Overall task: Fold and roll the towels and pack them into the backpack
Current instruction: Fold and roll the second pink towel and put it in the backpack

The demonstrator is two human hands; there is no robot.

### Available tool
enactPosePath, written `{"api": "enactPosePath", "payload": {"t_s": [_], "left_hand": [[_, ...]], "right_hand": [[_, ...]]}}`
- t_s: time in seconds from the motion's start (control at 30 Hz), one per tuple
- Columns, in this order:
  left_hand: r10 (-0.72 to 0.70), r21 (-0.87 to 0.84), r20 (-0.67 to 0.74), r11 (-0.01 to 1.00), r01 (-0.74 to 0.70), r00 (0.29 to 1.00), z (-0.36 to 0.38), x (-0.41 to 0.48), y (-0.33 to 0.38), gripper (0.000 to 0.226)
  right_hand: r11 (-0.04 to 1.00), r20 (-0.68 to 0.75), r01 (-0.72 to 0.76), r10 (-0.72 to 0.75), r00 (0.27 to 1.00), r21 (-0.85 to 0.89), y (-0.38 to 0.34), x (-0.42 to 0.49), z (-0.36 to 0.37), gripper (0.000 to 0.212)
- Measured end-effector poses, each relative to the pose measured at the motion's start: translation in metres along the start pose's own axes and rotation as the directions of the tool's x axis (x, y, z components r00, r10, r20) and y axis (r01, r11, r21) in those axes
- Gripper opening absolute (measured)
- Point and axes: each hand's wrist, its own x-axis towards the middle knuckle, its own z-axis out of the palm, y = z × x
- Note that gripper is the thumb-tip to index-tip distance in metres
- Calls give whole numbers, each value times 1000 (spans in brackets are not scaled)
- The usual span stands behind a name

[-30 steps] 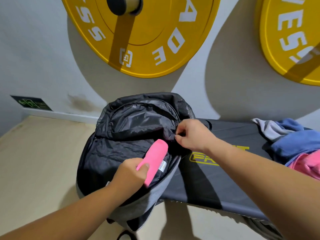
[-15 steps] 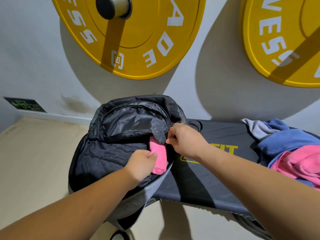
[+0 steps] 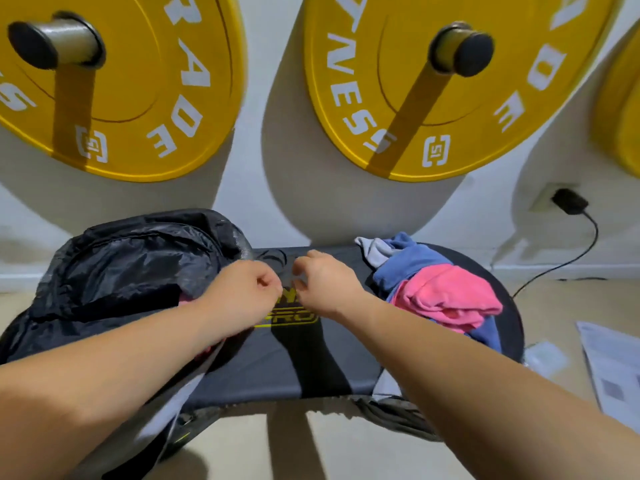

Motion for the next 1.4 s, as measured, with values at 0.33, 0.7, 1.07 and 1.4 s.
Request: {"api": "enactPosePath", "payload": {"t_s": [0.33,0.7,1.07,1.4], "left_hand": [[144,-88,66,986,-138,987,104,-7,74,14],[194,45,199,977,-207,961,105,-10,47,11],[287,-105,115,955,-276,951,109,-10,64,23],[162,119,306,971,-207,938,107,-4,37,26]], "right_hand": [[874,-95,-416,405,909,-252,161,-75,-36,27],[925,-228,-330,286,931,-189,177,-71,-45,19],[918,-293,-320,380,878,233,128,-36,-72,11],[911,152,-371,398,905,-178,163,-91,-38,21]]}}
